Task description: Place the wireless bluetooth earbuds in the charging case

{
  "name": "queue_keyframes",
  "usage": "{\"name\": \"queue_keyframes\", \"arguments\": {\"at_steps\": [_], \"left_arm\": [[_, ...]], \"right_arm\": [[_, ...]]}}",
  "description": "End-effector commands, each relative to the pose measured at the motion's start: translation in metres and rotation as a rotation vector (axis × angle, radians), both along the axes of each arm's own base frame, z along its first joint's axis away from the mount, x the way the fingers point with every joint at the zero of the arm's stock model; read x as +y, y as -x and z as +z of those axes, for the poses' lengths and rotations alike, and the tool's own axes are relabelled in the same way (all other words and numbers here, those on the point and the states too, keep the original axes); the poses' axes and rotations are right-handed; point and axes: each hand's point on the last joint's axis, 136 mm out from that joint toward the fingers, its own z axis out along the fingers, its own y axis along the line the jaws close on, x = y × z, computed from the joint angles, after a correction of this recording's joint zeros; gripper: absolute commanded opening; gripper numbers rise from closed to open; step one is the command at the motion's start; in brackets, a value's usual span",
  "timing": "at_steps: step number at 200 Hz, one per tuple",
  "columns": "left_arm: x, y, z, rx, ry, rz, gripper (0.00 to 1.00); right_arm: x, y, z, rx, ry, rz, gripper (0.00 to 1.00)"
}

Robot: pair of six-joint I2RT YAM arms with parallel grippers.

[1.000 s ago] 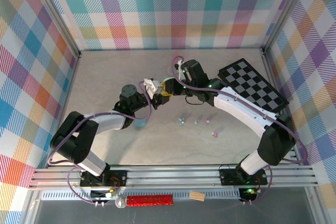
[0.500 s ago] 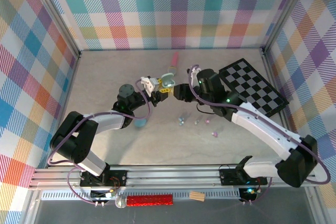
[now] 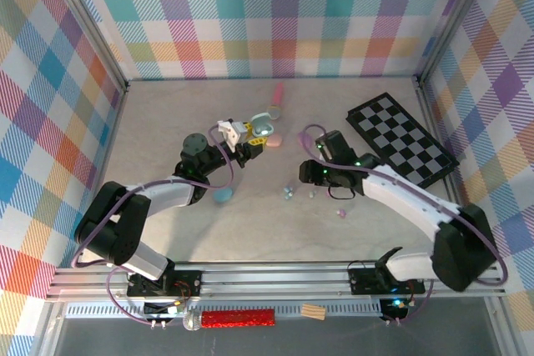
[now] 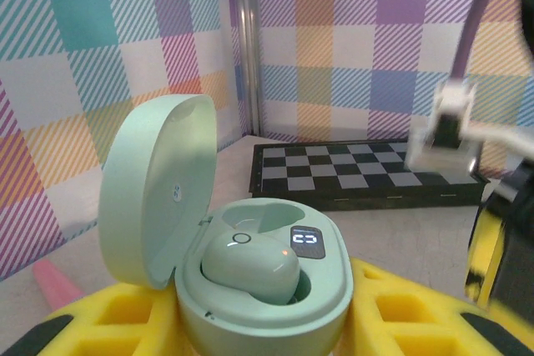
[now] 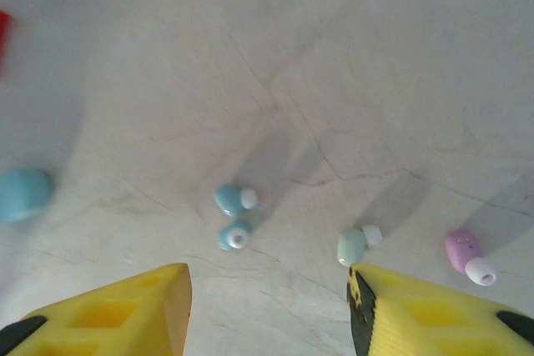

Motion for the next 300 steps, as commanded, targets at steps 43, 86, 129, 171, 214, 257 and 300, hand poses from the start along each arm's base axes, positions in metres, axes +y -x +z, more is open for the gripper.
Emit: {"name": "queue_keyframes", "arguments": {"at_steps": [43,86,129,171,214,257,300], "left_arm": [[0.012,0.013,0.020,-0.029,0.062,0.008,0.37],[0.012,0.015,0.025,-0.025,0.092,-0.002,0.37],[0.011,0.014,0.031,-0.027,0.128,-0.009,0.35],[0.012,0.016,0.031,-0.024,0.124,-0.008,0.33],[0.015,0.017,0.031,-0.028,0.103,0.007,0.33],[0.016,0.014,0.032,-0.026,0.100,0.026,0.33],[0.018,0.009,0.031,0.001,0.086,0.058,0.33]], "right_arm": [[0.006,-0.017,-0.053,0.118,0.029,0.102,0.60],[0.007,-0.020,-0.078,0.157,0.040,0.136,0.61],[0.005,-0.013,-0.091,0.194,0.035,0.127,0.61],[0.005,0.006,-0.094,0.239,-0.018,0.115,0.62],[0.007,0.030,-0.092,0.297,-0.095,0.104,0.62],[0.009,0.048,-0.089,0.323,-0.129,0.086,0.62],[0.015,0.057,-0.081,0.309,-0.133,0.072,0.61]]}}
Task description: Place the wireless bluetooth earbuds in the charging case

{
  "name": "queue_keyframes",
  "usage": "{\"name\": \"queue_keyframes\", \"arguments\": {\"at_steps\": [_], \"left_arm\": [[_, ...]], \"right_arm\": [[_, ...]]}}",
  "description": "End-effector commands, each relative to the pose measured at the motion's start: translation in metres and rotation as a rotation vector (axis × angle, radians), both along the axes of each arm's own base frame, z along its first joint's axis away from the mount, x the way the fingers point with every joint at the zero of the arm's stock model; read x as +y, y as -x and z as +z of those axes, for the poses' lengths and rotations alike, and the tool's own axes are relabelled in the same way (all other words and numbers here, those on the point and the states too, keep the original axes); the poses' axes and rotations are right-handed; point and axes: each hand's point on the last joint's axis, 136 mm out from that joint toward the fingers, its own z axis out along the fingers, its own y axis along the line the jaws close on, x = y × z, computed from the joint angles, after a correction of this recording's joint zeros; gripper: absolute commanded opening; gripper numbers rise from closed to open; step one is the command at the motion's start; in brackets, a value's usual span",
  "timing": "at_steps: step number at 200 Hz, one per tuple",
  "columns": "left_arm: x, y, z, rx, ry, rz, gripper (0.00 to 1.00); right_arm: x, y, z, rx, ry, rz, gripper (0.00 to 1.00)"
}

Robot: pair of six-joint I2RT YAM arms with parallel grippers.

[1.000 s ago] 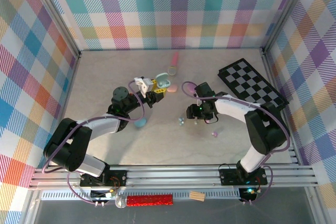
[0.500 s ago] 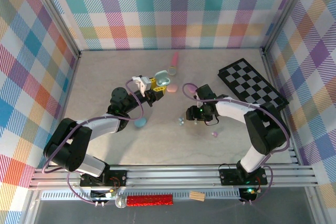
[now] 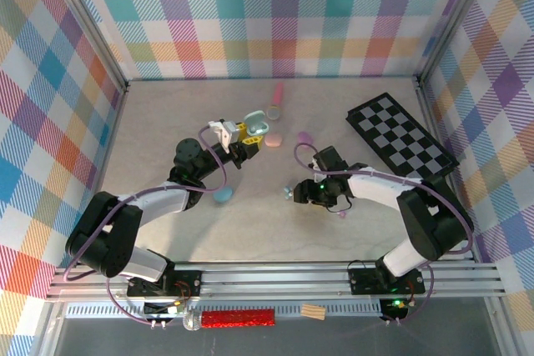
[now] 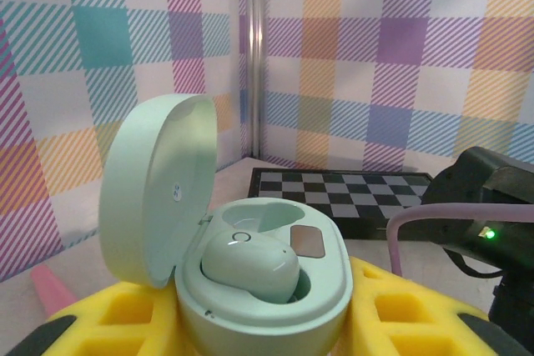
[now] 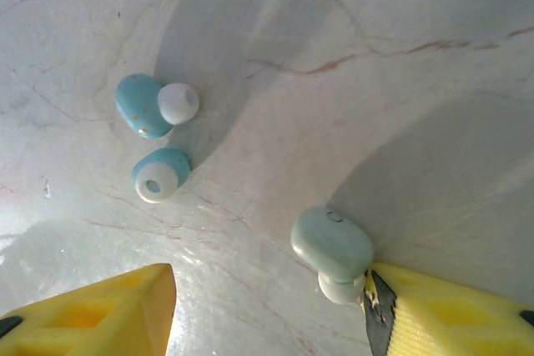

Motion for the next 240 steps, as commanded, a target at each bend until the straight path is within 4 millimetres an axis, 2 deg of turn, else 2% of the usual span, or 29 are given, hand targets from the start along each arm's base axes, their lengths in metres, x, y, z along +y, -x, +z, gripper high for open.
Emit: {"name": "queue_keyframes", "arguments": {"at_steps": [1,30,61,108,145,182,240], "left_arm": [[0.007,-0.003,0.014,-0.031,0.006,0.036,0.33],[0.007,-0.004,0.016,-0.020,0.010,0.035,0.33],[0.007,-0.001,0.019,-0.023,0.015,0.028,0.33],[0.008,0.005,0.020,-0.028,0.013,0.020,0.33],[0.008,0.008,0.021,-0.030,-0.003,0.016,0.34],[0.008,0.008,0.020,-0.030,-0.004,0.011,0.34],[0.007,0.007,0.022,-0.032,-0.002,0.008,0.34]], "right_arm": [[-0.001,0.018,0.003,0.041,0.004,-0.021,0.61],[-0.014,0.009,0.010,-0.024,0.057,-0.055,0.60],[-0.011,-0.010,0.021,-0.068,0.019,-0.054,0.60],[0.002,-0.034,0.013,-0.062,-0.049,-0.024,0.59],[0.006,-0.031,0.002,-0.027,-0.068,-0.014,0.59],[0.001,-0.019,-0.004,0.002,-0.067,-0.028,0.51],[-0.003,-0.009,-0.007,0.036,-0.071,-0.045,0.43]]}}
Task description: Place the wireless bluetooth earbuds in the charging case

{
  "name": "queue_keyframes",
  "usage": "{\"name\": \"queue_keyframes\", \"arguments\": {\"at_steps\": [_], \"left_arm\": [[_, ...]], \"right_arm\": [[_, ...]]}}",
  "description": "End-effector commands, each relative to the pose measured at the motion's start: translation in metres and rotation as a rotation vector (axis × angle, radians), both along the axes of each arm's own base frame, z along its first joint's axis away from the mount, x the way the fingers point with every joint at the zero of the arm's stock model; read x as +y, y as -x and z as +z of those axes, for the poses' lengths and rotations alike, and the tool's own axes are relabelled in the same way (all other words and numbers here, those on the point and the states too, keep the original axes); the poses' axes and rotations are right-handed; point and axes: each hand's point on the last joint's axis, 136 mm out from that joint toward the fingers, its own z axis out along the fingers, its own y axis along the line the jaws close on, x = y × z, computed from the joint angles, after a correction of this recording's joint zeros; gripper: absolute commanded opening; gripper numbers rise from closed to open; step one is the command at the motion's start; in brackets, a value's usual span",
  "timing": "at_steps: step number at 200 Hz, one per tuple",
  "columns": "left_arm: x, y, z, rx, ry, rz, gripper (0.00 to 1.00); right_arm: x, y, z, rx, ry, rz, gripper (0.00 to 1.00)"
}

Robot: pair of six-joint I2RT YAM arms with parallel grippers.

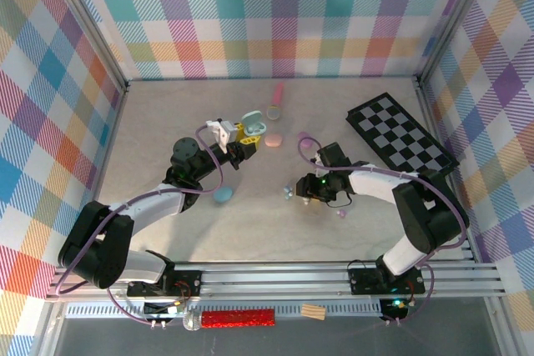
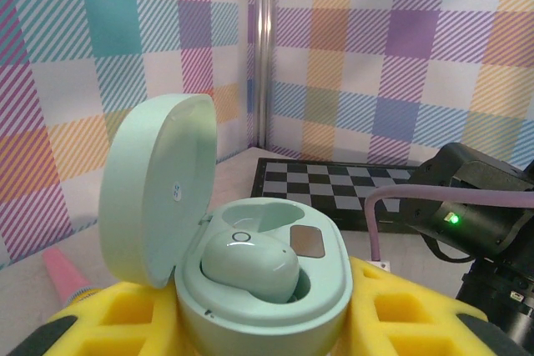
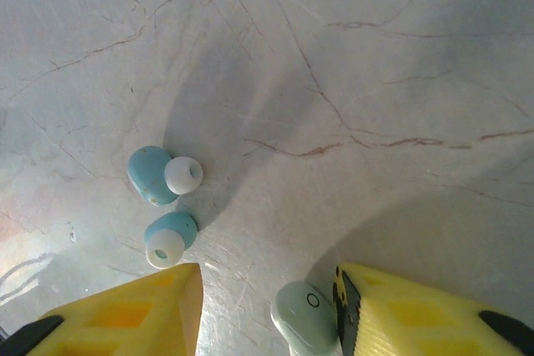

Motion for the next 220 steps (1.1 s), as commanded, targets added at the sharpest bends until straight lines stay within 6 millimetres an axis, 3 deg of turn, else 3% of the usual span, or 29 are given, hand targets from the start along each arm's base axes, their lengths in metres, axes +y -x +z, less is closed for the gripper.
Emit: {"name": "queue_keyframes", "arguments": {"at_steps": [1,27,171,220], "left_arm": [[0.001,0.003,0.018,-0.060,0.012,-0.014,0.34],[0.001,0.003,0.018,-0.062,0.012,-0.012,0.34],[0.001,0.001,0.012,-0.053,0.002,-0.006,0.35],[-0.003,0.005,0.001,-0.050,-0.060,-0.037,0.34]], "right_arm": [[-0.001,0.014,-0.005,0.046,-0.007,0.006,0.43],[-0.001,0.015,-0.004,0.047,-0.010,0.006,0.37],[0.000,0.018,-0.008,0.063,-0.015,-0.006,0.23],[-0.006,0.010,0.015,-0.039,0.009,0.008,0.23]]}}
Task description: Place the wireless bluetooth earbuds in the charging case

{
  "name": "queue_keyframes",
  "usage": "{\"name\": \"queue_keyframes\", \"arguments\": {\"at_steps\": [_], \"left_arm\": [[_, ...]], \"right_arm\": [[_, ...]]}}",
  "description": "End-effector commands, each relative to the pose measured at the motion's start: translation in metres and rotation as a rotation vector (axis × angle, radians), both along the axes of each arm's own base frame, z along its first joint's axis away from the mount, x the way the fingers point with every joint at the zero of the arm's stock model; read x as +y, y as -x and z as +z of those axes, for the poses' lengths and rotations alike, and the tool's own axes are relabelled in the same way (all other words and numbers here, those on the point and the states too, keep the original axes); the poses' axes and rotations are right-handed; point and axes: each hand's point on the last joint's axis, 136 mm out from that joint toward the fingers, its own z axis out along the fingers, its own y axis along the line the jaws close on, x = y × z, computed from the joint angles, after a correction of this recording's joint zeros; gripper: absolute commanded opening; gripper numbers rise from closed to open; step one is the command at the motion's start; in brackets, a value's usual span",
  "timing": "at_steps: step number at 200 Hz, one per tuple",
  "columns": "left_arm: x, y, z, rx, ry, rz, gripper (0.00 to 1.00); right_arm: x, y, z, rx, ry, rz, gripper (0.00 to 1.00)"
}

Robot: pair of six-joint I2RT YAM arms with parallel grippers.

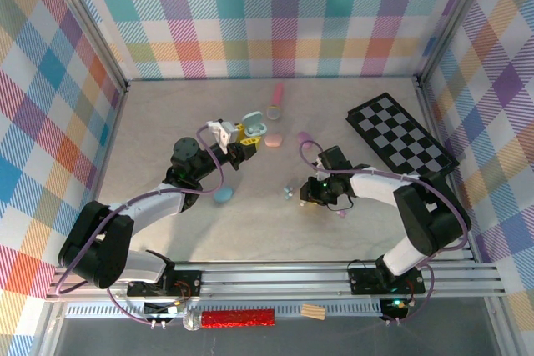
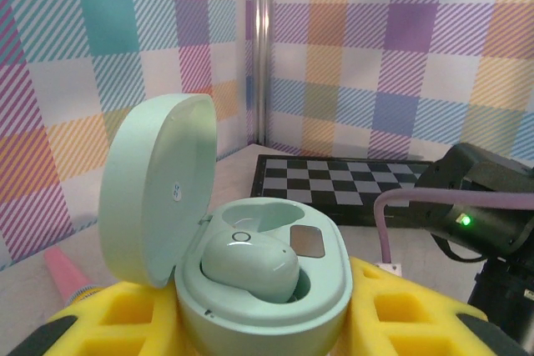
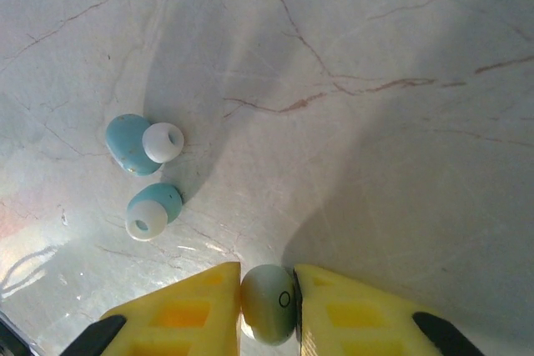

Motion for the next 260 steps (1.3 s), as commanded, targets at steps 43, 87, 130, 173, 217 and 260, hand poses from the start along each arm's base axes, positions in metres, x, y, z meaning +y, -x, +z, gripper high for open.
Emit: {"name": "queue_keyframes", "arguments": {"at_steps": [43,87,130,173,217,260], "left_arm": [[-0.009,0.011,-0.006,-0.030,-0.087,-0.078,0.34],[-0.019,0.016,-0.018,-0.001,-0.103,-0.132,0.34],[-0.029,0.019,-0.030,0.029,-0.121,-0.175,0.34],[-0.038,0.024,-0.036,0.043,-0.129,-0.226,0.34],[-0.044,0.032,-0.040,0.048,-0.146,-0.269,0.34],[-0.047,0.039,-0.038,0.056,-0.150,-0.303,0.34]], "right_arm": [[-0.008,-0.013,0.060,-0.237,0.077,0.084,0.23],[-0.008,-0.025,0.123,-0.469,0.076,0.139,0.23],[0.006,-0.031,0.188,-0.644,0.043,0.205,0.24],[0.030,-0.033,0.231,-0.768,0.046,0.316,0.25],[0.054,-0.035,0.245,-0.823,0.046,0.425,0.25],[0.072,-0.039,0.248,-0.838,0.049,0.489,0.25]]}}
